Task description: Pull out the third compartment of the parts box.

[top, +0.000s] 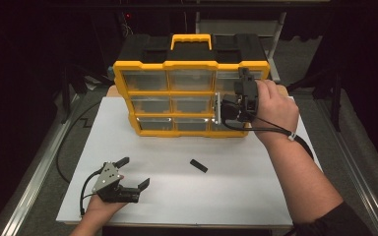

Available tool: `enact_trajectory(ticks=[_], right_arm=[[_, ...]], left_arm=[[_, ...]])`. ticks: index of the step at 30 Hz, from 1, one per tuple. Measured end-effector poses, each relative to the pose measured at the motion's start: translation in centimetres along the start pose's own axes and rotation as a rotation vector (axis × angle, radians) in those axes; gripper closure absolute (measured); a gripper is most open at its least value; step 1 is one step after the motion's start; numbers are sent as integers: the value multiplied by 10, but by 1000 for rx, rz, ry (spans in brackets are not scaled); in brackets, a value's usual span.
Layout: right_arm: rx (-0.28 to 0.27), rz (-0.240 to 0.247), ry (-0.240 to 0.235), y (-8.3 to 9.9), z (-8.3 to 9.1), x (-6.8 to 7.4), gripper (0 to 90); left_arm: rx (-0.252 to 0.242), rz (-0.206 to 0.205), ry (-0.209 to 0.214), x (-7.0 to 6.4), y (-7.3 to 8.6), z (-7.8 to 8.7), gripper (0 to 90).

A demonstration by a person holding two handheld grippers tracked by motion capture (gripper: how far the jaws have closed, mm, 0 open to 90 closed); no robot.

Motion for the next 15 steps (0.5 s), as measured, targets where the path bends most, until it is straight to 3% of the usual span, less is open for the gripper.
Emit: enact_trajectory(ticks=[15], right_arm=[[18,6,3,4,1,-2,728]], left_arm=[[1,0,0,0,0,0,2]])
Point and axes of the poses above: each handheld gripper's, and its own axes: z roughly backward along the jaws, y roughly out of its underside, x roughly to its left, the point moved 9 cm from there along -z, roughly forward along the jaws, and after that the axes turned 3 degrees about -y, right-handed, at the moved point
